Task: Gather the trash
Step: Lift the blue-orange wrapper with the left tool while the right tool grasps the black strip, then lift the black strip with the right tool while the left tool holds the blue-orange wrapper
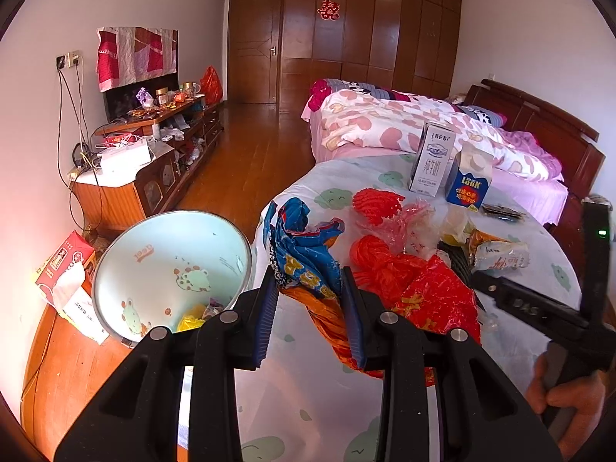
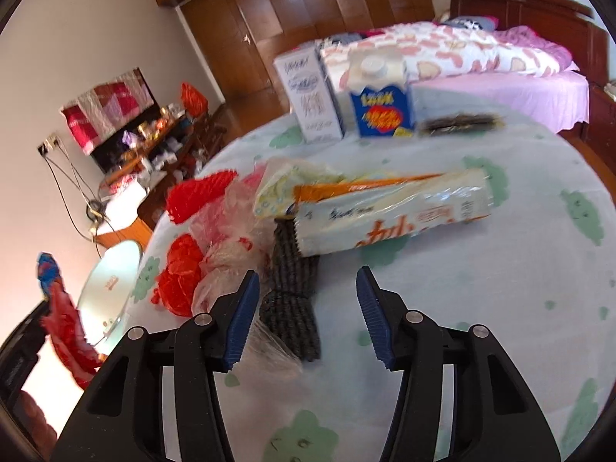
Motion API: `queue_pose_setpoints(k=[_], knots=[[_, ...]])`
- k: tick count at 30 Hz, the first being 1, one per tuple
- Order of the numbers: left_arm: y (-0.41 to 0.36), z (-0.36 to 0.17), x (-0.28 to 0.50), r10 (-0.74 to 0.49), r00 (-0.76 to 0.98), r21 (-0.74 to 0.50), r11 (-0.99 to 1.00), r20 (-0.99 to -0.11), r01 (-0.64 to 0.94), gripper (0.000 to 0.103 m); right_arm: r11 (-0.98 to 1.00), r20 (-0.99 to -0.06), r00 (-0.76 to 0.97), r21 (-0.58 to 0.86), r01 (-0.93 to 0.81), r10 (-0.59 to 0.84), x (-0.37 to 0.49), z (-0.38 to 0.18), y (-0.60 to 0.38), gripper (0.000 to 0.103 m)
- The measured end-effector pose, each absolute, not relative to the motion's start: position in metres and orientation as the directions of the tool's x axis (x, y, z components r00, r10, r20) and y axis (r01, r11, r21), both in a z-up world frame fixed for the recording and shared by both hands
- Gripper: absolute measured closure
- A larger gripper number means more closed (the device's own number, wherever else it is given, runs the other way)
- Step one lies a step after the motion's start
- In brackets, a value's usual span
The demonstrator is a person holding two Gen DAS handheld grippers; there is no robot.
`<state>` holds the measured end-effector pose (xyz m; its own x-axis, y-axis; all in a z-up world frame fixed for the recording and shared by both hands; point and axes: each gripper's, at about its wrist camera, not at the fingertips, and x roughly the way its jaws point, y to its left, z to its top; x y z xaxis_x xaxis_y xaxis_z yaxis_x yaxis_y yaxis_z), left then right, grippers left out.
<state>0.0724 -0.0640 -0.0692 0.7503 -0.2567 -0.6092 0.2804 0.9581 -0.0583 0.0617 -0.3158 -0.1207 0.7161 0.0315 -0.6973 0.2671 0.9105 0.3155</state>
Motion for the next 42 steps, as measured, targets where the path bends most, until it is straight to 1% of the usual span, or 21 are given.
queue_pose_setpoints(k=[1, 3, 4, 7, 14, 16, 17, 20, 21, 24, 28, 30, 32, 34, 35, 36, 41, 42], knots=[[-0.064, -0.069, 0.073, -0.255, 0.75, -0.056, 0.958, -0.61, 0.28, 0.071, 0.913, -0.71, 0.703, 0.316, 0.259, 0.046, 0.067, -0.124, -0.312, 0.052], [-0.063, -0.069, 0.073, -0.254, 0.749, -0.056, 0.959, -0.612, 0.279, 0.071, 0.915, -0.745, 0.665, 0.303, 0.268, 0.053, 0.076, -0.132, -0.306, 0.058], [-0.062, -0.068, 0.073, -0.253, 0.751, -0.054, 0.959, -0.611, 0.278, 0.071, 0.912, -0.752, 0.656, 0.31, 0.267, 0.064, 0.077, -0.135, -0.306, 0.072], [-0.061, -0.067, 0.072, -0.244, 0.759, -0.046, 0.961, -0.603, 0.272, 0.071, 0.913, -0.728, 0.682, 0.325, 0.247, 0.075, 0.063, -0.13, -0.306, 0.077], [-0.057, -0.066, 0.067, -0.246, 0.759, -0.048, 0.961, -0.602, 0.273, 0.071, 0.927, -0.666, 0.746, 0.278, 0.252, -0.003, 0.019, -0.107, -0.315, 0.077], [-0.057, -0.066, 0.066, -0.243, 0.757, -0.047, 0.961, -0.606, 0.271, 0.071, 0.931, -0.656, 0.754, 0.273, 0.243, -0.004, 0.011, -0.101, -0.317, 0.077], [-0.057, -0.066, 0.065, -0.244, 0.756, -0.048, 0.961, -0.607, 0.271, 0.071, 0.932, -0.656, 0.754, 0.286, 0.221, 0.023, 0.01, -0.1, -0.318, 0.077], [-0.056, -0.063, 0.063, -0.247, 0.757, -0.055, 0.962, -0.605, 0.269, 0.071, 0.898, -0.649, 0.74, 0.414, 0.147, 0.178, 0.015, -0.103, -0.327, 0.077], [-0.055, -0.062, 0.062, -0.247, 0.759, -0.057, 0.962, -0.602, 0.268, 0.071, 0.878, -0.654, 0.731, 0.447, 0.17, 0.192, 0.017, -0.106, -0.333, 0.077], [-0.051, -0.059, 0.061, -0.245, 0.766, -0.059, 0.963, -0.595, 0.262, 0.071, 0.884, -0.657, 0.736, 0.429, 0.185, 0.164, 0.017, -0.105, -0.337, 0.077], [-0.049, -0.057, 0.062, -0.244, 0.768, -0.067, 0.965, -0.592, 0.255, 0.071, 0.879, -0.6, 0.771, 0.463, 0.113, 0.216, 0.013, -0.09, -0.337, 0.077], [-0.05, -0.056, 0.06, -0.248, 0.77, -0.066, 0.963, -0.587, 0.26, 0.071, 0.892, -0.581, 0.786, 0.444, 0.089, 0.21, 0.011, -0.079, -0.337, 0.077], [-0.049, -0.054, 0.059, -0.253, 0.772, -0.069, 0.962, -0.583, 0.263, 0.071, 0.917, -0.57, 0.807, 0.386, 0.1, 0.152, 0.008, -0.067, -0.335, 0.077], [-0.049, -0.052, 0.058, -0.252, 0.776, -0.068, 0.963, -0.578, 0.262, 0.071, 0.953, -0.548, 0.836, 0.266, 0.142, 0.029, 0.0, -0.051, -0.326, 0.077], [-0.048, -0.051, 0.057, -0.251, 0.779, -0.068, 0.963, -0.575, 0.26, 0.071, 0.961, -0.538, 0.843, 0.229, 0.152, -0.005, -0.003, -0.047, -0.322, 0.077], [-0.047, -0.051, 0.057, -0.252, 0.779, -0.07, 0.963, -0.574, 0.26, 0.071, 0.97, -0.511, 0.857, 0.164, 0.179, -0.071, -0.008, -0.04, -0.318, 0.077], [-0.047, -0.05, 0.053, -0.261, 0.78, -0.073, 0.961, -0.569, 0.268, 0.071, 0.965, -0.431, 0.878, 0.059, 0.256, -0.207, -0.015, -0.034, -0.32, 0.076], [-0.048, -0.05, 0.053, -0.262, 0.78, -0.073, 0.96, -0.569, 0.269, 0.071, 0.956, -0.416, 0.872, 0.026, 0.293, -0.256, -0.015, -0.035, -0.321, 0.076]])
